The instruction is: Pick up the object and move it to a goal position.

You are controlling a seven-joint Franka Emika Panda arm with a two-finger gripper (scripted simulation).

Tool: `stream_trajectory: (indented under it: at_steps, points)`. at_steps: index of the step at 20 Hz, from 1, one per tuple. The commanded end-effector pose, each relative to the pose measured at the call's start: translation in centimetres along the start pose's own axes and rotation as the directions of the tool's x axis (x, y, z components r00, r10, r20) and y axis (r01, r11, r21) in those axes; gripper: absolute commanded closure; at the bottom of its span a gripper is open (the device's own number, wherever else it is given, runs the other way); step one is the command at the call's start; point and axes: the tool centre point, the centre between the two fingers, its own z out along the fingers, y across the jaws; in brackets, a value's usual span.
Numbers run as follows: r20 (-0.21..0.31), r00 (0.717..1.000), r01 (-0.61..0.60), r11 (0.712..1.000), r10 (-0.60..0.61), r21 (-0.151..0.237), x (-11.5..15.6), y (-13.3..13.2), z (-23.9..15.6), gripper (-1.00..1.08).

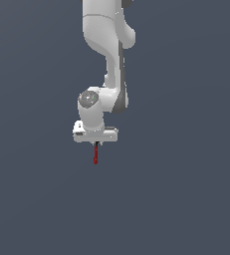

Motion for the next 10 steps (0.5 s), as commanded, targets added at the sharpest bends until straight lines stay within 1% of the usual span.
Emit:
stream_trajectory:
  at_steps: [1, 5, 10]
  points:
    - [-0.001, 1.000, 0.000, 1.000, 0.000, 0.000, 0.1, 0.3, -1.8, 1.08]
    - [-0.001, 1.000, 0.000, 1.000, 0.000, 0.000, 0.1, 0.8, -5.5, 1.08]
    - [-0.001, 1.000, 0.000, 1.000, 0.000, 0.000, 0.2, 1.7, -11.1, 1.08]
